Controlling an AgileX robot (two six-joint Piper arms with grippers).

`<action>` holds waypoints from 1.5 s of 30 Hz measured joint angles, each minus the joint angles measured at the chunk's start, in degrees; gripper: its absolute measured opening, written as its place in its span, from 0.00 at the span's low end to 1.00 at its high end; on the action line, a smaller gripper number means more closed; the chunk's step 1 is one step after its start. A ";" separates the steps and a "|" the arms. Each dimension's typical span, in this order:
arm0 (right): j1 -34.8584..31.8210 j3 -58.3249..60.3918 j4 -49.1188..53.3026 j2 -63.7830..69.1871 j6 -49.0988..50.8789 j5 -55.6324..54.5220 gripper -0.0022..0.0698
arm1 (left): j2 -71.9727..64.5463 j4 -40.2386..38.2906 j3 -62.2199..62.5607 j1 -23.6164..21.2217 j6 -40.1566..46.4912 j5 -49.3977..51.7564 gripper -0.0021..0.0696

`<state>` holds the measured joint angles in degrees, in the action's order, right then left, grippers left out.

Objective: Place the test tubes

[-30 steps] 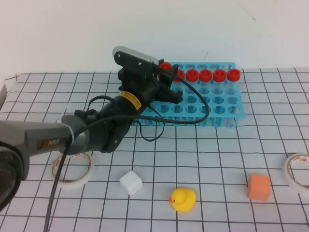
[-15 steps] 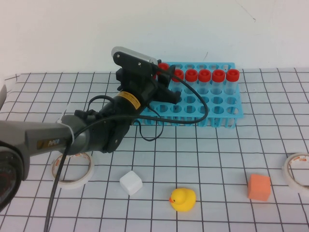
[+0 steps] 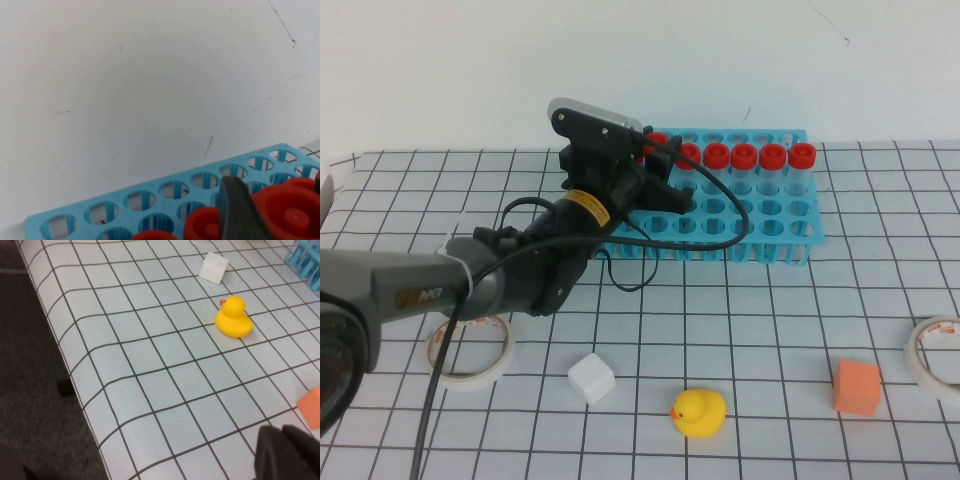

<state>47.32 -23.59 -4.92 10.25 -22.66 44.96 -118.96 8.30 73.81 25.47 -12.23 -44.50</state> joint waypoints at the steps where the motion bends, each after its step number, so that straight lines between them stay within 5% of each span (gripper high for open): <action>1: 0.00 0.00 0.00 0.00 0.00 0.00 0.03 | 0.00 0.00 0.00 0.00 0.00 0.00 0.39; 20: 0.00 0.00 0.00 0.00 -0.01 0.00 0.03 | 0.00 0.00 0.00 0.00 0.00 2.68 0.39; 26: 0.00 0.00 0.00 0.00 -0.01 0.00 0.03 | 0.00 0.00 0.00 0.00 0.00 3.02 0.67; 32: 0.00 0.00 0.00 0.00 -0.01 0.00 0.03 | 0.61 -0.25 0.00 0.00 0.00 3.39 0.74; 37: 0.00 0.00 0.00 0.00 -0.01 0.00 0.03 | 5.58 -0.38 0.00 0.00 2.17 4.03 0.60; 45: 0.00 0.00 0.00 0.00 -0.01 0.00 0.03 | 20.40 0.01 0.00 0.00 11.37 15.24 0.12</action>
<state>47.32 -23.59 -4.92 10.25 -22.67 44.96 -98.56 8.31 73.81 25.47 -0.86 -29.26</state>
